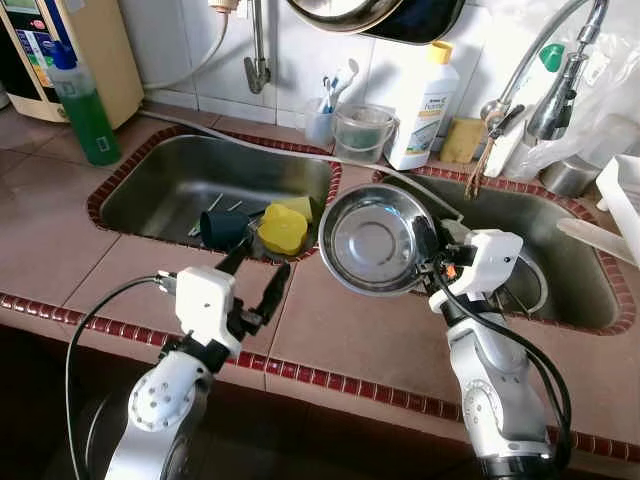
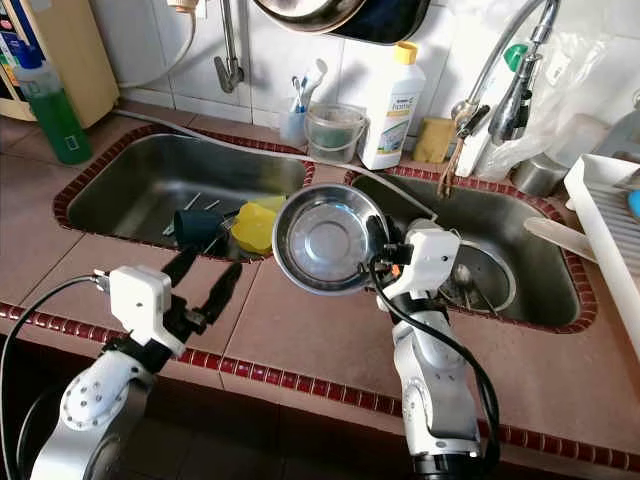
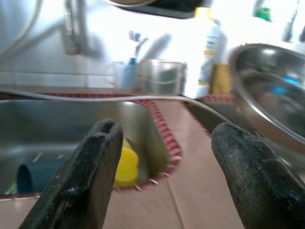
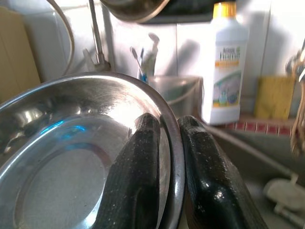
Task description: Kitchen organization
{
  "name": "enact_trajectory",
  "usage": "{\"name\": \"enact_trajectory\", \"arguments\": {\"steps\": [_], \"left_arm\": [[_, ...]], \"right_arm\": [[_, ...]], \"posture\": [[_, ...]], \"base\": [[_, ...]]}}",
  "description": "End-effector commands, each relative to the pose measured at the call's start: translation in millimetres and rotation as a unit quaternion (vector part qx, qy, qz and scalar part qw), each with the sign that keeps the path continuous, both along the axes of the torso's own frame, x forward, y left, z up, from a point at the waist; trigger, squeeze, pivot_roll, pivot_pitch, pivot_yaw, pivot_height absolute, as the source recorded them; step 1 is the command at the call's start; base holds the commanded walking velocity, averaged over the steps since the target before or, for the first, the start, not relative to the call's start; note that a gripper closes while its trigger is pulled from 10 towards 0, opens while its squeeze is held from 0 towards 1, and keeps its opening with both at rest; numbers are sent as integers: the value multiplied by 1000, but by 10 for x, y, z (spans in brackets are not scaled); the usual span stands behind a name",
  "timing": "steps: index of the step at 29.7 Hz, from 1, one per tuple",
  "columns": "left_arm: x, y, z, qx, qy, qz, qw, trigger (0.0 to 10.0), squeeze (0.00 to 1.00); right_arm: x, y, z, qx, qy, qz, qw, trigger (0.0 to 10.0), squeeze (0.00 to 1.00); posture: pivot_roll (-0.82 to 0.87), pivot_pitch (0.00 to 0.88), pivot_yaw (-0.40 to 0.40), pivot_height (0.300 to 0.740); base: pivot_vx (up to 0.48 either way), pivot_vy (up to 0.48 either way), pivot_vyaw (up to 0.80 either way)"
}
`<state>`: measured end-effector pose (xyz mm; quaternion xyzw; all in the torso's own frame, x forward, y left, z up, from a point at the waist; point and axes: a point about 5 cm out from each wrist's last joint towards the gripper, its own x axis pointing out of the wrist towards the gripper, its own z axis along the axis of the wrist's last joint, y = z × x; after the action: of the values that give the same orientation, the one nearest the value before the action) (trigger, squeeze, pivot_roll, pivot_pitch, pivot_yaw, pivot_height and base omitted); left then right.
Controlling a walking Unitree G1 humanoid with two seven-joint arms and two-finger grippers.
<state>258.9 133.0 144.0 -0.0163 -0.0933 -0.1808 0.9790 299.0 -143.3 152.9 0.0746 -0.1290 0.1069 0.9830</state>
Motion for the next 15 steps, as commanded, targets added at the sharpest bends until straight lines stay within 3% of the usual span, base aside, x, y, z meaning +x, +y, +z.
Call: {"name": "enact_trajectory", "arguments": {"steps": [1, 5, 8, 11, 15], "left_arm": [[48, 2, -10, -3, 5, 13, 1000, 10000, 0], [167, -21, 71, -30, 4, 28, 999, 10000, 0], [228, 10, 85, -20, 2, 43, 999, 10000, 0], [295, 58, -23, 22, 25, 54, 998, 10000, 0], [335, 62, -41, 16, 37, 46, 998, 10000, 0]], "right_arm": [[22, 19, 70, -10, -20, 3, 1000, 10000, 0], [45, 23, 95, -8, -34, -11, 999, 10000, 0], [42, 52, 95, -11, -38, -9, 999, 10000, 0], [35, 95, 82, -21, -42, -1, 999, 10000, 0], [43, 133, 102, -17, -48, 4, 999, 10000, 0]], "posture": [[-87, 2, -68, 740], [-89, 0, -68, 740], [-90, 0, -64, 740], [-93, 0, -59, 740], [-97, 0, -57, 740]], "base": [[0, 0, 0], [0, 0, 0], [0, 0, 0], [0, 0, 0], [0, 0, 0]]}}
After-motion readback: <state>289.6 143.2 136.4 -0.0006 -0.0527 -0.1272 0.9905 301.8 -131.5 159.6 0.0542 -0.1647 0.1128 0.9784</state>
